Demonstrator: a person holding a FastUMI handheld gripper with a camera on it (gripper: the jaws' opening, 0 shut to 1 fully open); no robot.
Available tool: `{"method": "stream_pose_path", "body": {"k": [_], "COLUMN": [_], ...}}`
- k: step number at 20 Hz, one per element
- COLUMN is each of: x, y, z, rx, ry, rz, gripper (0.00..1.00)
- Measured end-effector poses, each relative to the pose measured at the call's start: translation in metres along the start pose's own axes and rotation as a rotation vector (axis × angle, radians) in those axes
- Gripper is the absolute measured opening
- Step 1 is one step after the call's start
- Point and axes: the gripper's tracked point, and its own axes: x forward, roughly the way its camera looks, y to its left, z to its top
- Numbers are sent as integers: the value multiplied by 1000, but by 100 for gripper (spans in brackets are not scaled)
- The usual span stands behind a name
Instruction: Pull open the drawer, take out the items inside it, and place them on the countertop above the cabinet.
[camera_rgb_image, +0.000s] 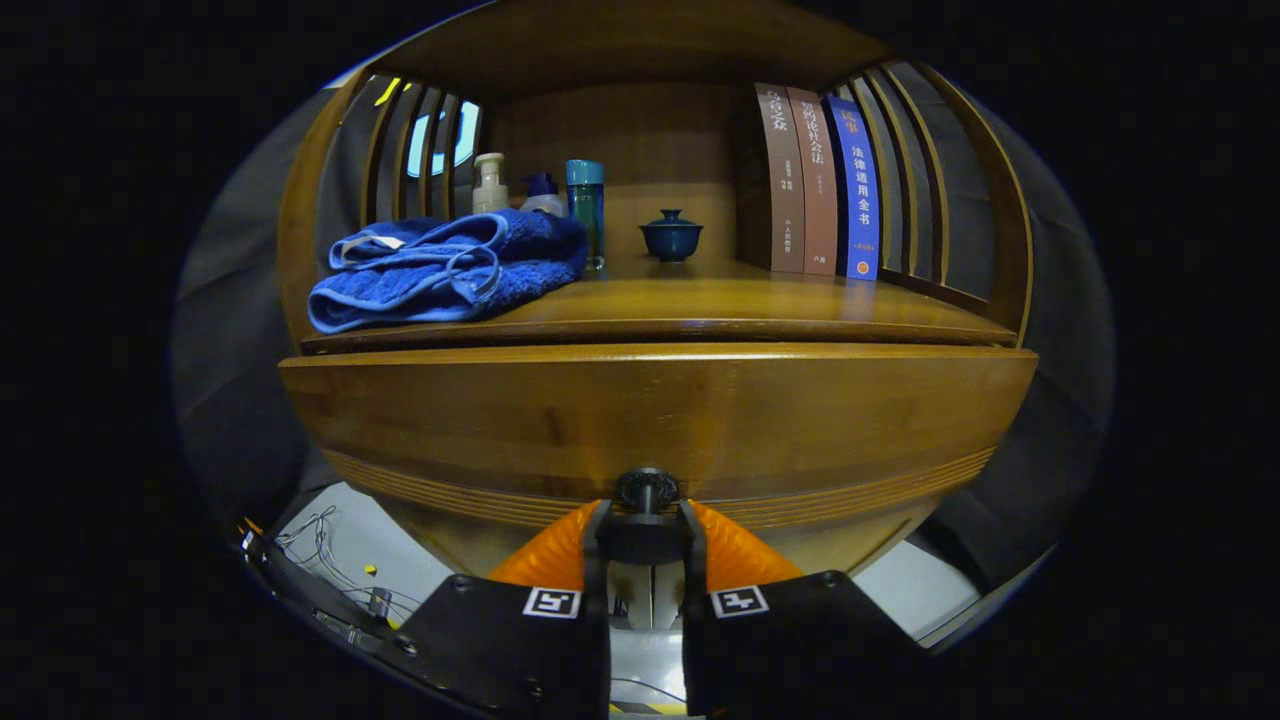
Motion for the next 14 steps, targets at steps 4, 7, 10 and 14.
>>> {"method": "stream_pose_path", "body": {"k": [4, 7, 10, 14], "x": [-25, -47, -68, -92], "y": [0, 0, 0, 3], "z": [-11, -20, -29, -40], "rx": [-3, 0, -10, -11], "ry": [18, 33, 33, 47], "rz": [2, 4, 1, 7], "gripper": [33, 33, 33, 32]}}
